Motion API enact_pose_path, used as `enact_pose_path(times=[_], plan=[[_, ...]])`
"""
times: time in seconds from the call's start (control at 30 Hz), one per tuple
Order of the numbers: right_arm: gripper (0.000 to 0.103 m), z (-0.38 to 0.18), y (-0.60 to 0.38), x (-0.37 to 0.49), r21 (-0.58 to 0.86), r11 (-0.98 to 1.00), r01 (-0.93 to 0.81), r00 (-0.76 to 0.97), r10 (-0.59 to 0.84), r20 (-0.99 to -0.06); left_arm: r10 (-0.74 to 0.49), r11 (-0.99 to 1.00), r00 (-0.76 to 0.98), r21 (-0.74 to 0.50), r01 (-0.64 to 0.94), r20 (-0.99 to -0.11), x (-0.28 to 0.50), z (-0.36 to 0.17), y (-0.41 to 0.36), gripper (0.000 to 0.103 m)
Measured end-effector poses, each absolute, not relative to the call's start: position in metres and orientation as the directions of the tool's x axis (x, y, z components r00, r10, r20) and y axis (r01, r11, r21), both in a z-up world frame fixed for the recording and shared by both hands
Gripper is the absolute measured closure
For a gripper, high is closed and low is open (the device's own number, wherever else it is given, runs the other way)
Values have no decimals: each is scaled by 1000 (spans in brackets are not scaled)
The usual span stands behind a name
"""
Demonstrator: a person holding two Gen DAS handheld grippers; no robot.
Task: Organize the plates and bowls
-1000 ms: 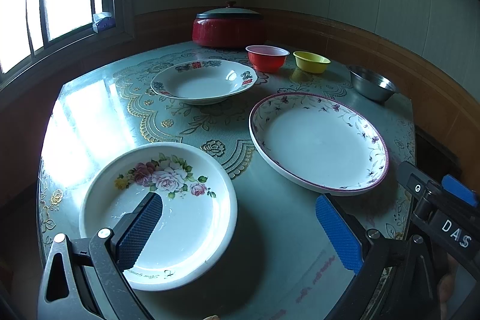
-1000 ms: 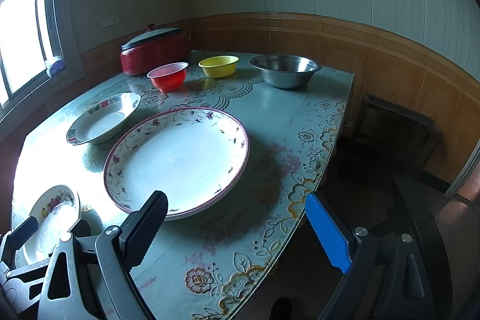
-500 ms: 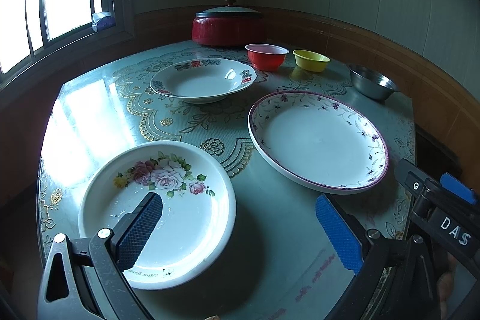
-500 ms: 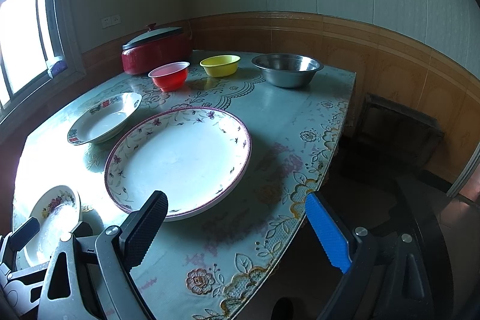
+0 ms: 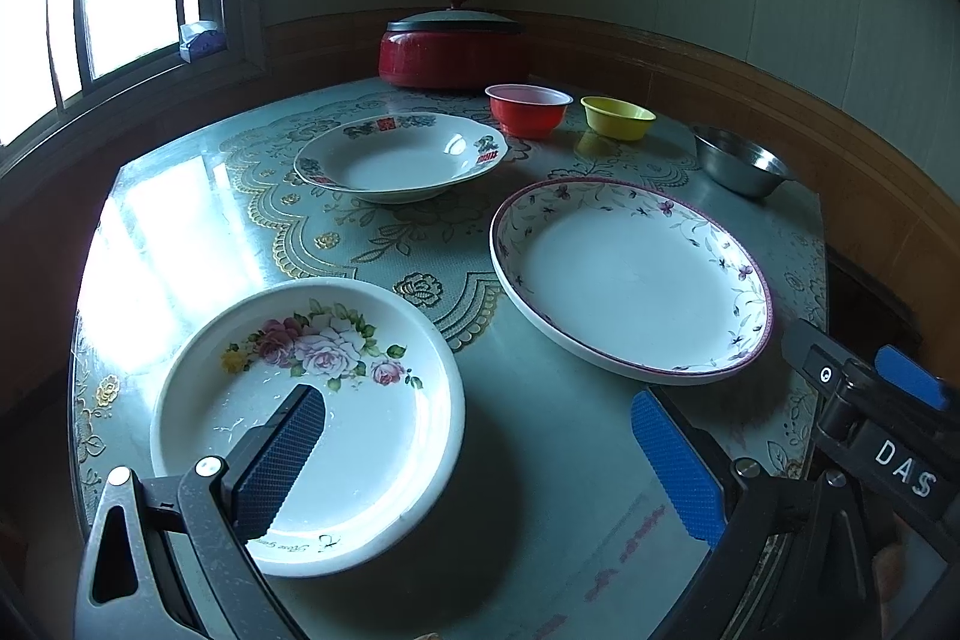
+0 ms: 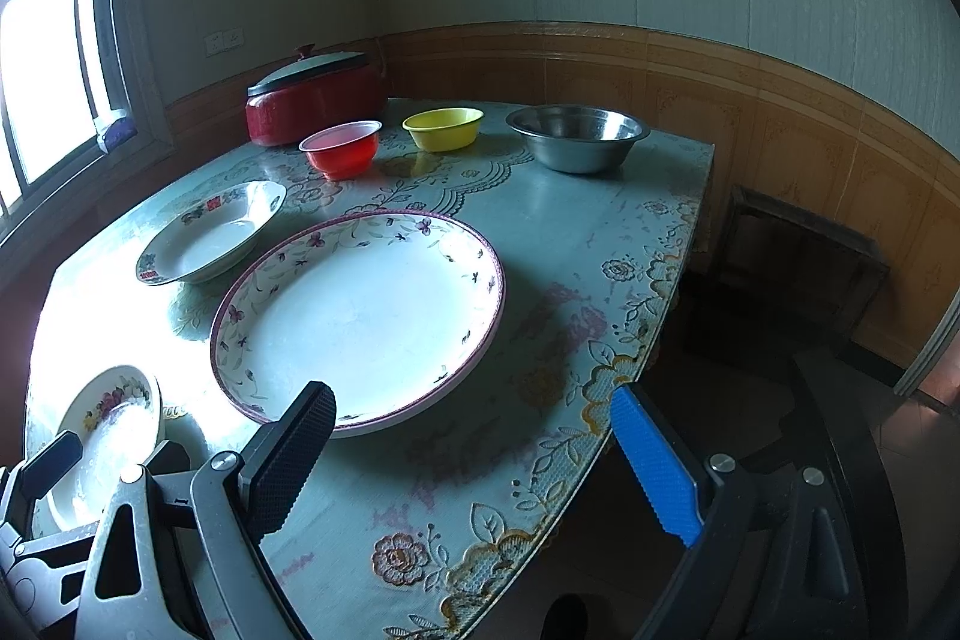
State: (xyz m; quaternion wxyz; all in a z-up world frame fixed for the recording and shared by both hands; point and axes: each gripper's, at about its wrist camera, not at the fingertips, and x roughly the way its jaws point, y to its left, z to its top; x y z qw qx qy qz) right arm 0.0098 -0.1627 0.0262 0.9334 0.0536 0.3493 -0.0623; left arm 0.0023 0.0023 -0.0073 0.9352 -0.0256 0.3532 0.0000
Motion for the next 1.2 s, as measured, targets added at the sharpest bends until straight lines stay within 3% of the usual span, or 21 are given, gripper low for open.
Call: enact_pose_path(times=[0.27,0.47,0.63,0.73,0.77,0.87,1.0,1.2], plan=[[8,18,-174,16,169,983,75,723,63,-688,-213,973,699,-210,91,-683,8,-15,7,0],[8,6,-194,29,298,954,16,666,212,-715,-234,969,681,-220,109,-694,13,-12,5,0],[8,9,-225,46,458,889,-9,648,354,-674,-225,971,697,-218,100,-681,14,-7,11,0],[8,18,-233,64,452,891,-54,643,377,-667,-253,964,693,-238,121,-675,19,-2,12,0],[10,20,-234,72,453,888,-80,624,399,-671,-259,963,697,-236,132,-668,20,1,10,0],[39,25,-236,102,420,896,-146,590,419,-690,-267,961,714,-231,151,-647,26,9,4,0],[64,22,-234,147,351,898,-267,516,440,-735,-214,975,719,-187,119,-661,40,10,-8,0],[71,8,-230,219,275,881,-384,399,428,-811,-158,986,703,-148,76,-694,62,10,-33,0]])
